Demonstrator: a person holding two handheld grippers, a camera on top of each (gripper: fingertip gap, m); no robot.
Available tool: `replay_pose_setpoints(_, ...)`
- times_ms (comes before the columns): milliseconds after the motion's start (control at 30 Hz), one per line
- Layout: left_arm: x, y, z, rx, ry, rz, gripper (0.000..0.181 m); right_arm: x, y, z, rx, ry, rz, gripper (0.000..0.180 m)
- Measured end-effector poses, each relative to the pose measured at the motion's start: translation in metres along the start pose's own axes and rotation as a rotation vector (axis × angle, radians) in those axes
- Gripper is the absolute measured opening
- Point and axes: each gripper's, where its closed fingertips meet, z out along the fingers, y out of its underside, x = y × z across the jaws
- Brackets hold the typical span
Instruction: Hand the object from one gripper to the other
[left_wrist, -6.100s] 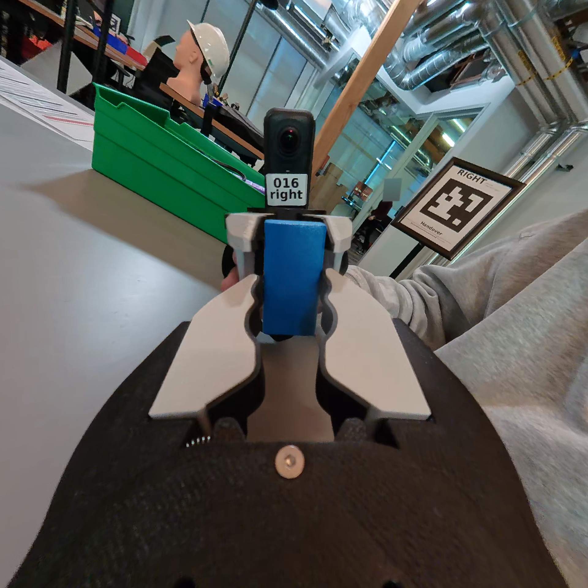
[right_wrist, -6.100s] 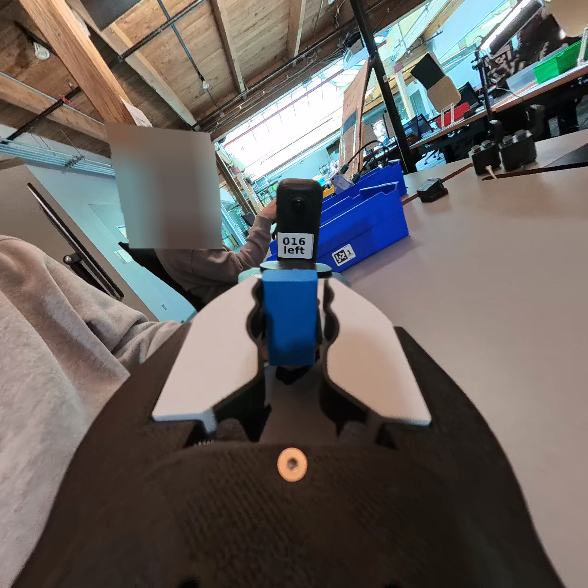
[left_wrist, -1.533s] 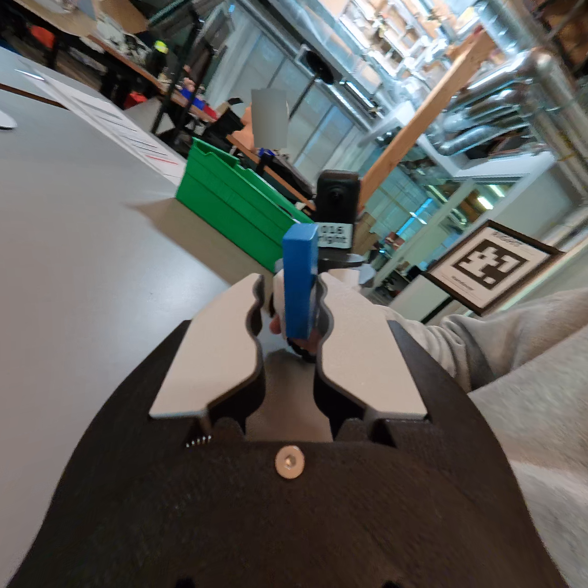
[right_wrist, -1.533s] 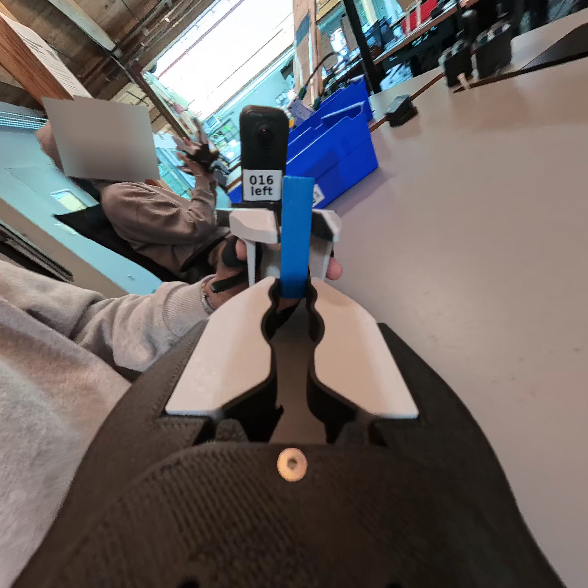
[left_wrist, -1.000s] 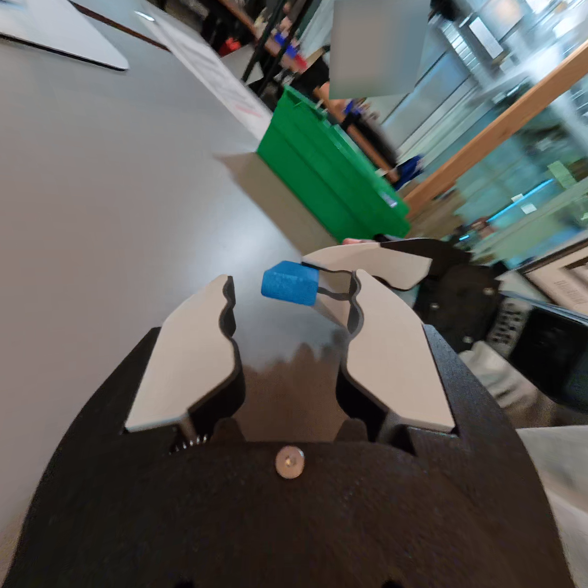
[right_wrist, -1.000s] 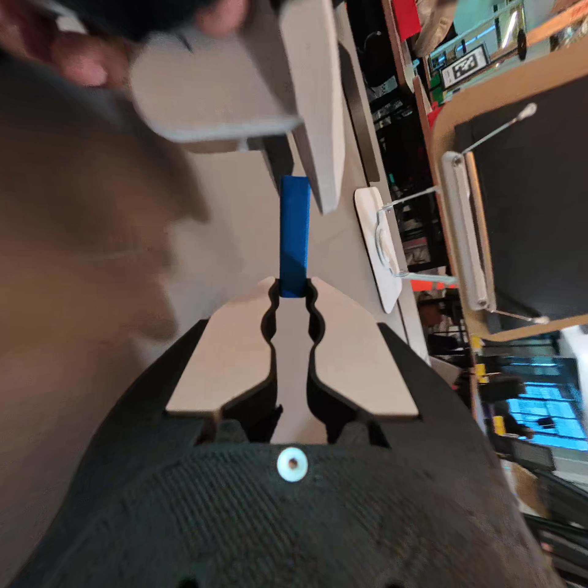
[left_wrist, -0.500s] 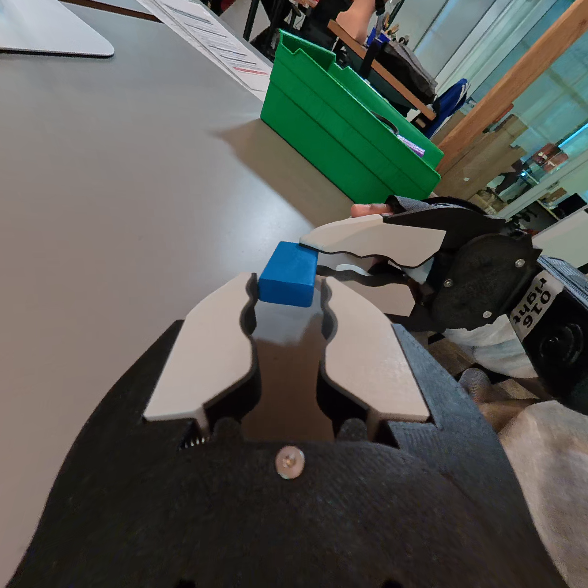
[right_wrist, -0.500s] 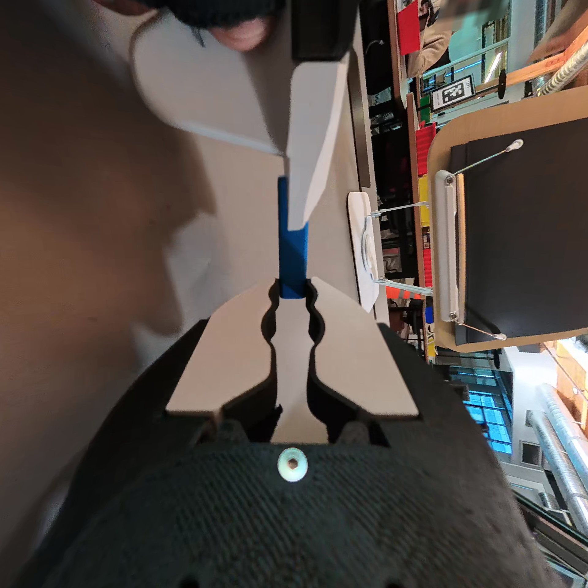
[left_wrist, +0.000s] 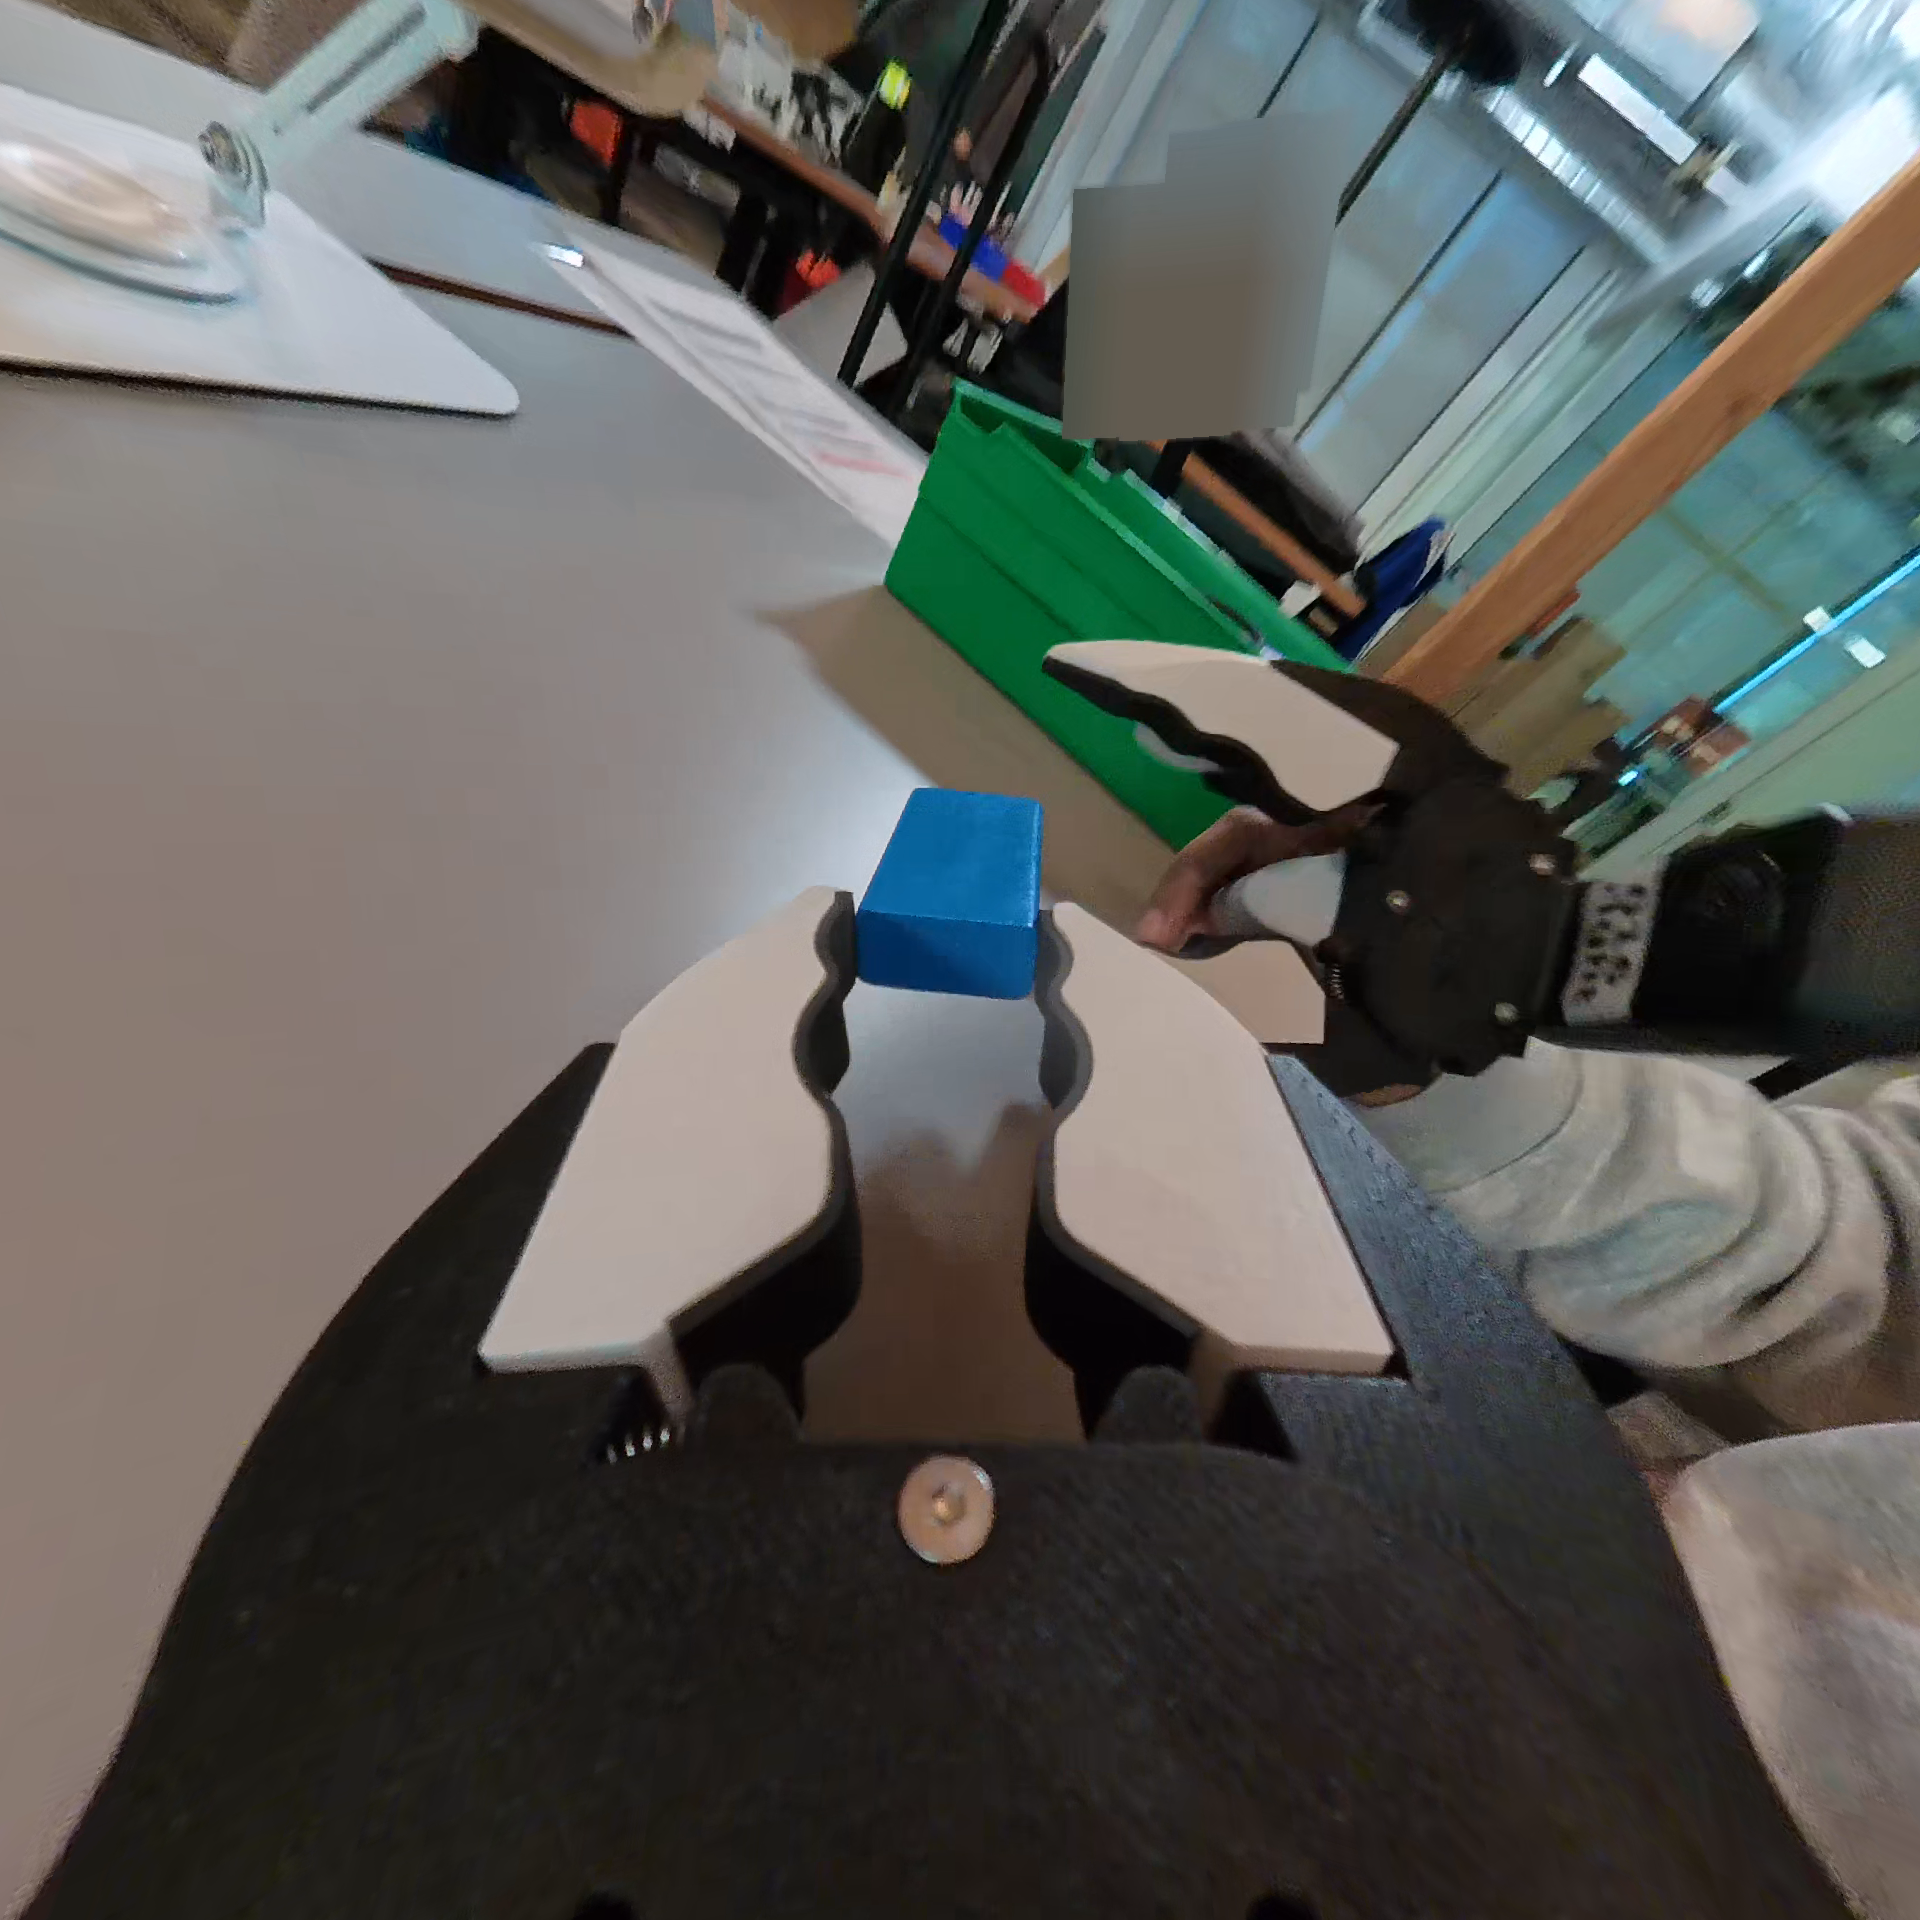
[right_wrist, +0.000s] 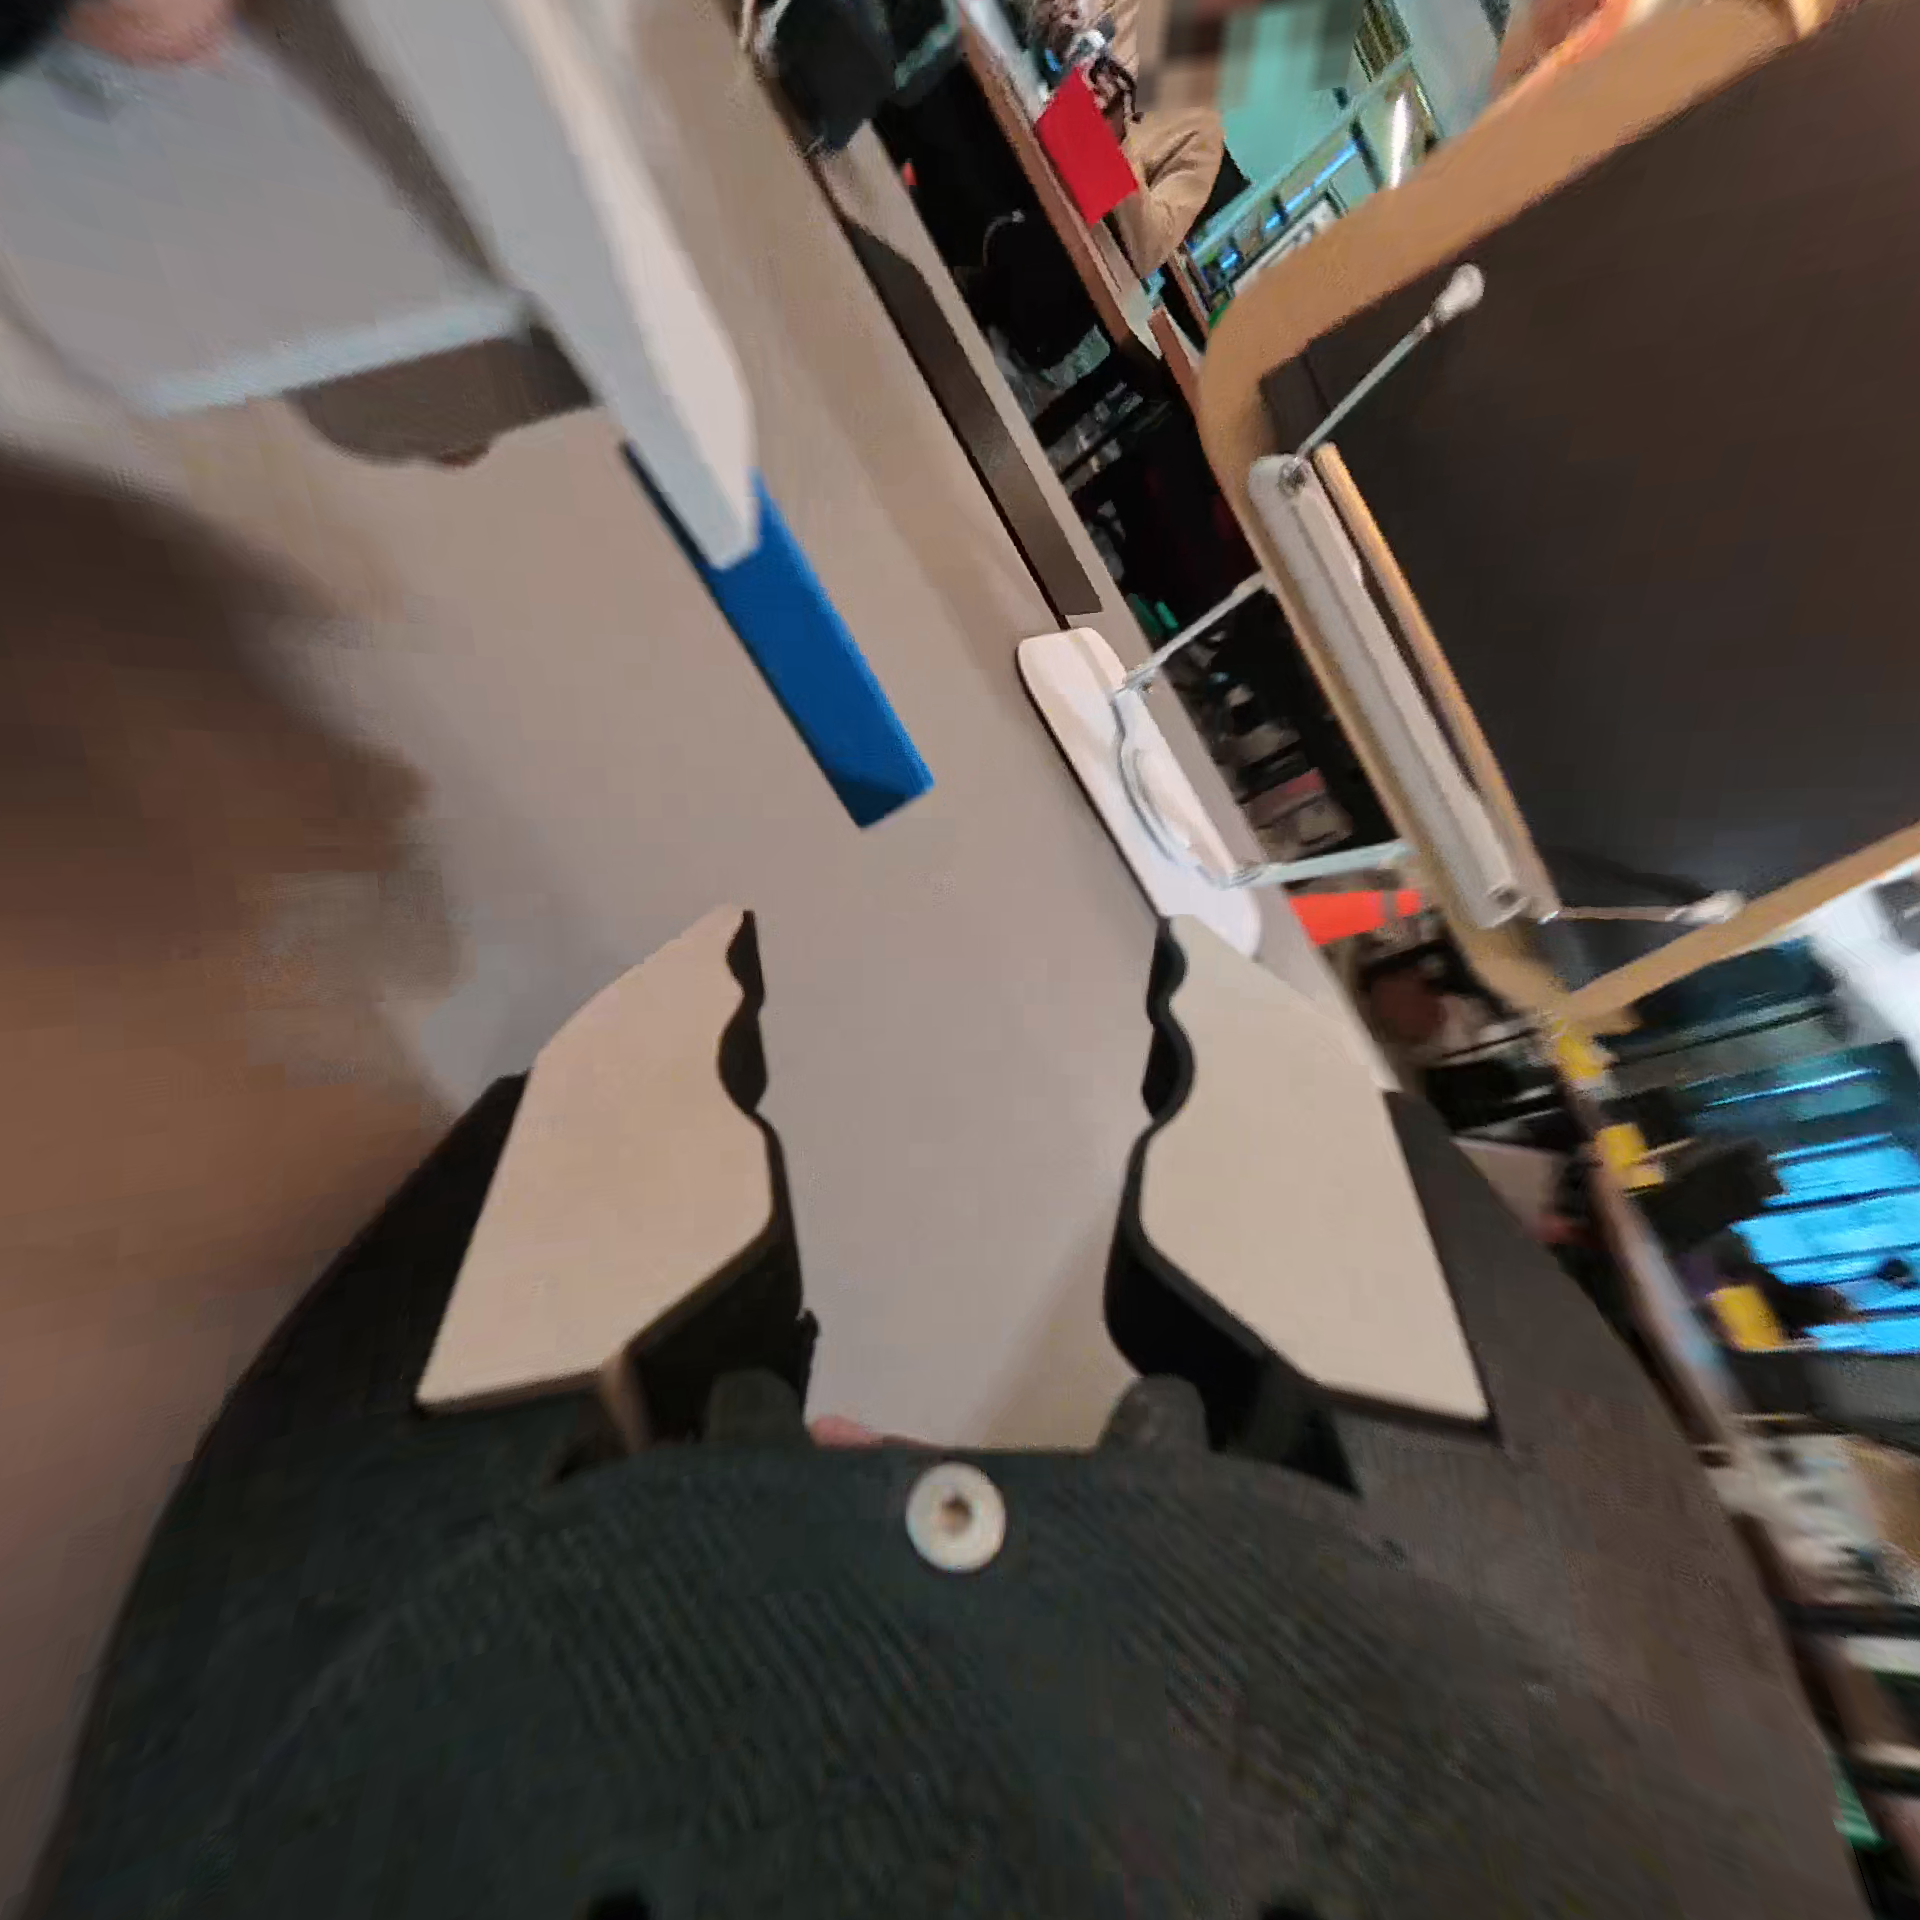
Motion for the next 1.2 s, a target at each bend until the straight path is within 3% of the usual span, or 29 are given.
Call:
replay_pose_setpoints(33,0.001,-0.003,-0.001,0.025,0.021,-0.011,0.034,0.002,-0.002,0.0,0.028,-0.024,0.094,0.077)
replay_pose_setpoints(233,0.023,-0.02,-0.007,0.144,0.17,-0.007,0.033,0.01,-0.051,-0.023,0.409,-0.308,0.717,0.085)
replay_pose_setpoints(567,0.062,-0.042,-0.022,0.334,0.445,-0.057,0.033,0.04,-0.076,-0.056,0.793,-0.636,1.371,0.067)
replay_pose_setpoints(833,0.074,-0.041,-0.015,0.441,0.559,-0.27,0.034,0.041,-0.084,-0.061,0.906,-0.595,1.489,0.061)
replay_pose_setpoints(933,0.08,-0.032,-0.004,0.398,0.555,-0.268,0.034,0.04,-0.087,-0.062,0.905,-0.596,1.458,0.052)
replay_pose_setpoints(1000,0.084,-0.027,0.0,0.374,0.541,-0.249,0.034,0.039,-0.088,-0.065,0.909,-0.608,1.435,0.036)
replay_pose_setpoints(1200,0.088,-0.023,0.003,0.326,0.561,-0.259,0.036,0.04,-0.083,-0.065,0.86,-0.677,1.463,0.035)
